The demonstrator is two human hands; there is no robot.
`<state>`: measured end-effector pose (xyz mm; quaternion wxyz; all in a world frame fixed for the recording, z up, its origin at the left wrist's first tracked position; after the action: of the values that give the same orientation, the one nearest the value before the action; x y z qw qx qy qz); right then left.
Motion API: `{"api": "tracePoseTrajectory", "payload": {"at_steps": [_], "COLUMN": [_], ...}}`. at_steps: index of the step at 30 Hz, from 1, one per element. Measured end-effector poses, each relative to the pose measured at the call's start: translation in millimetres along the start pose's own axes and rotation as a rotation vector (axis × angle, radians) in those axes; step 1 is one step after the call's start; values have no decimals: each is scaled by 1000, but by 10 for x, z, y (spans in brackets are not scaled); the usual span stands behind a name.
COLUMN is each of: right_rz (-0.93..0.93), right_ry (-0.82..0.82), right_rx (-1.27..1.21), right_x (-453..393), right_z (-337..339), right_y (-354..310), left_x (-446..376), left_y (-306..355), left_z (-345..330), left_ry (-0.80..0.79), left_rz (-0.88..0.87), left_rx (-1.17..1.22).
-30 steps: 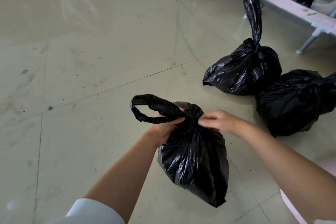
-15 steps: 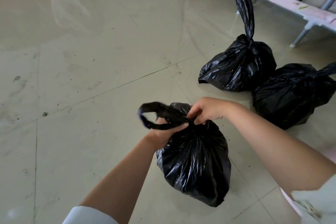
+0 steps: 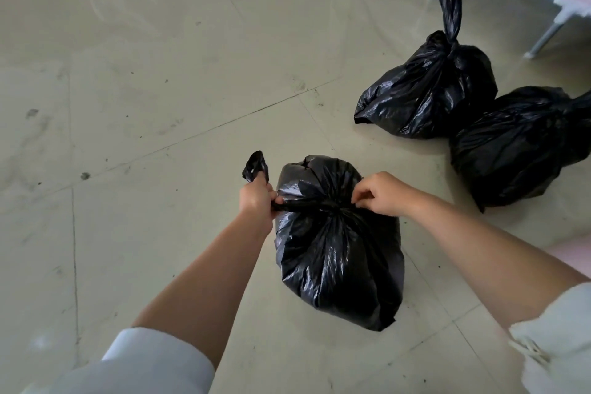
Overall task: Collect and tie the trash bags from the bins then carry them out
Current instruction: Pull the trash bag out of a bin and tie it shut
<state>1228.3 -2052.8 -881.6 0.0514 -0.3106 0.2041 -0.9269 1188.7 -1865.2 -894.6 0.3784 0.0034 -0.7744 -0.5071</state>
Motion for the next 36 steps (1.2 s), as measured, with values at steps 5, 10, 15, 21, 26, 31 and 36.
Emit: {"api": "tracePoseTrajectory", "payload": {"at_steps": [5,10,15,21,26,31,36], "right_rz": [-14,-81,-127,-199,-405,-705,-725], "right_ry": [-19,-37,66,161,262,442,428], "right_rx": [4,8,-49,183,482,749,838], "right_x": [-14,40,96,270,655,1199,1306], "right_z": [-100,-70,290,1107,2026,2659,2768], "right_y": [2,113,185,365,1065,1925,2405], "left_x": [-10,69,156,593,1064,1369,1396], "left_y": [2,114,715,942,1154,1052,876], "left_z": [125,-97,-208,-1155,-2123,-2815,-3142], "left_ry": [62,-199,-93,-456,-676,-695,-590], "left_rz": [49,-67,-492,-678,-807,-1034,-1112], "left_rx": [-86,-459,-784,-1227,-1344,-1633,-1870]}}
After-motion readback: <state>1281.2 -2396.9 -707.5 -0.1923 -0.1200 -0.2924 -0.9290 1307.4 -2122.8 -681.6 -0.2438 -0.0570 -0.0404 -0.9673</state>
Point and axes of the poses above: each hand's wrist, its own x-axis away from the middle knuckle, its own z-axis out of the back of the hand, y = z × x, the point moved 7 cm from there along -x, towards the middle knuckle, and after that the axes turned 12 degrees about -z, right-handed, at the moved point
